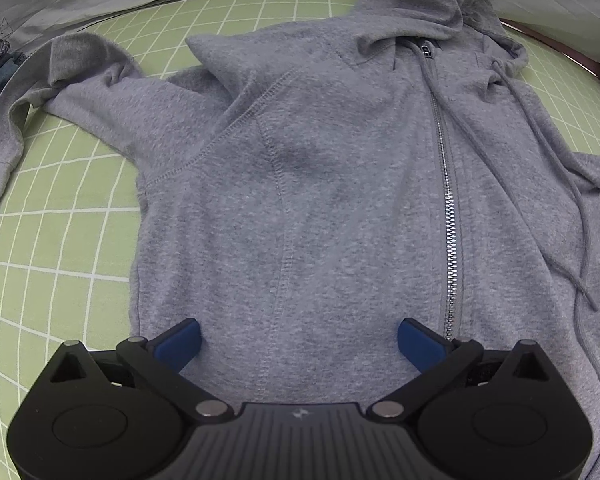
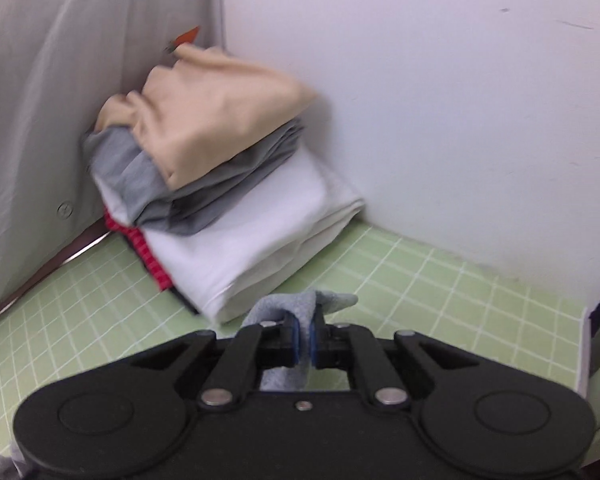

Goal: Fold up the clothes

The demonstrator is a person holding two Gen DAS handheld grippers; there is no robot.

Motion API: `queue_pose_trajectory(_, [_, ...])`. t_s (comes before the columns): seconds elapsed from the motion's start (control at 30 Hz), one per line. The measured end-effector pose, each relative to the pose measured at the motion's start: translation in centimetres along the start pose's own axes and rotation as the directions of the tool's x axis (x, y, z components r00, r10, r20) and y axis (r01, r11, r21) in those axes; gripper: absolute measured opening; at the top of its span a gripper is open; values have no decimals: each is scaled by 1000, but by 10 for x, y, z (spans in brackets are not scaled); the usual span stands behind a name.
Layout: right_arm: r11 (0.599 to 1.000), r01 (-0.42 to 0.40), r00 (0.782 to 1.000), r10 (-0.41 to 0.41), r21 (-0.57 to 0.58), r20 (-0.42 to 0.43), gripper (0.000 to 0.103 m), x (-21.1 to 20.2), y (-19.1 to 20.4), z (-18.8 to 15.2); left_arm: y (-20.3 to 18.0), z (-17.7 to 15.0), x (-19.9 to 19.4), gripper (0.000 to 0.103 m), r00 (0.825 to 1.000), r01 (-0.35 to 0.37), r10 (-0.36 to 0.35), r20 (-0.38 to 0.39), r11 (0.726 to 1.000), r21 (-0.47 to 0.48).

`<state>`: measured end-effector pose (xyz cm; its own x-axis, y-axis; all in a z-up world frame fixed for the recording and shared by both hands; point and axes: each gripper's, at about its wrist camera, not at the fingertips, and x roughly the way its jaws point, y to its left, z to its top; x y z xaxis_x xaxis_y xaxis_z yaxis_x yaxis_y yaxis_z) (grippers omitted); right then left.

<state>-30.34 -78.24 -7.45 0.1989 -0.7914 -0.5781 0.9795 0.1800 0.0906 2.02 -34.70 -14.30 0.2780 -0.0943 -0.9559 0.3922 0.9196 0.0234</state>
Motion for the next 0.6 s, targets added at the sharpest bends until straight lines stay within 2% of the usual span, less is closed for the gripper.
queue_pose_trajectory(0.1, [997, 4, 1000, -5, 73, 18, 5, 1, -20, 11, 1, 1, 1, 103, 1000, 2, -2, -6, 1000, -1])
queue_pose_trajectory(0.23, [993, 18, 990, -1, 118, -141, 9, 35, -29, -5, 3, 1, 1, 103, 1000, 0, 0, -7, 1000, -13])
queue_pose_trajectory(0.27, [991, 16, 980, 11, 134, -200, 14, 44, -32, -13, 3, 1, 1, 103, 1000, -2, 2, -4, 1000, -17])
queue_pose_trajectory(0.33, [982, 23, 968, 25, 189, -249, 29, 52, -38, -26, 0, -1, 4, 103, 1000, -6, 6, 3, 1000, -30])
queue_pose_trajectory(0.37, [981, 31, 969, 18, 192, -248, 39, 52, -39, -29, 0, -1, 4, 103, 1000, -8, 9, 6, 999, -37])
queue_pose_trajectory(0.43, [985, 49, 974, -10, 167, -225, 45, 51, -39, -31, -2, -1, 4, 103, 1000, -14, 14, 11, 998, -53])
queue_pose_trajectory(0.5, [989, 61, 980, -35, 131, -194, 59, 52, -39, -27, -3, -1, 4, 103, 1000, -18, 19, 11, 998, -65])
queue_pose_trajectory(0.6, [985, 54, 979, -20, 164, -203, 62, 69, -48, -19, -3, 0, 5, 103, 1000, -20, 21, 7, 997, -74])
